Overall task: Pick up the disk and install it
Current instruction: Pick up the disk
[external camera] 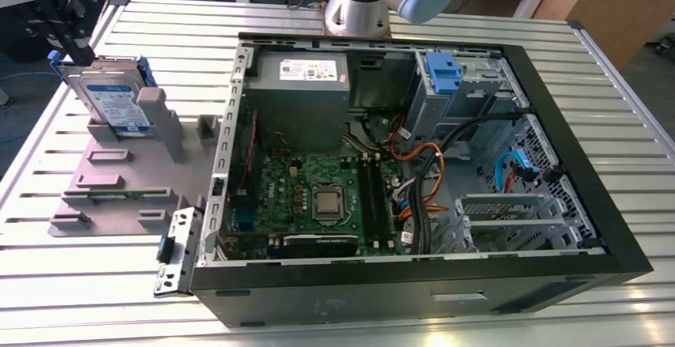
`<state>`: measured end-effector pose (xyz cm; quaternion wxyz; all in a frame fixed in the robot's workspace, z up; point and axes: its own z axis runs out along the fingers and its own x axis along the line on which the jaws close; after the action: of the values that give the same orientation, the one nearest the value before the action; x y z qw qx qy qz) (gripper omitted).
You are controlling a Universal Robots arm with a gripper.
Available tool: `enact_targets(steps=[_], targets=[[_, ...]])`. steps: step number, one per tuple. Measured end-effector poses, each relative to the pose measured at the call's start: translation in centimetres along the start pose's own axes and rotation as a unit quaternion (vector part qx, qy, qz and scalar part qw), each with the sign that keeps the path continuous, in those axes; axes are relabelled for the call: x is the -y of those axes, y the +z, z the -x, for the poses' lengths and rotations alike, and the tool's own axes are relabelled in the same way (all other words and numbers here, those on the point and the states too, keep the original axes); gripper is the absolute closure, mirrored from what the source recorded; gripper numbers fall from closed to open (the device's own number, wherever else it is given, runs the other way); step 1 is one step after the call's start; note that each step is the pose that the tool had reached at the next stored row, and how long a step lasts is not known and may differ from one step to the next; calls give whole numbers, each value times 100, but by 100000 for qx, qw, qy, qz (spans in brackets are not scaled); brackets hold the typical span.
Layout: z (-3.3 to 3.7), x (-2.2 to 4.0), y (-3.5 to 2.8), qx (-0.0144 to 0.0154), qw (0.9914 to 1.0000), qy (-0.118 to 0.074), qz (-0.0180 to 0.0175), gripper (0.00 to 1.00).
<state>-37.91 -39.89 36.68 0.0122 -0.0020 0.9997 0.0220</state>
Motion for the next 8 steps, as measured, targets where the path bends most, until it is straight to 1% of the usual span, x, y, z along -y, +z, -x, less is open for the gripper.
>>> enact_targets(steps=[8], targets=[[0,0,0,-94,99976,-2169,53,89]])
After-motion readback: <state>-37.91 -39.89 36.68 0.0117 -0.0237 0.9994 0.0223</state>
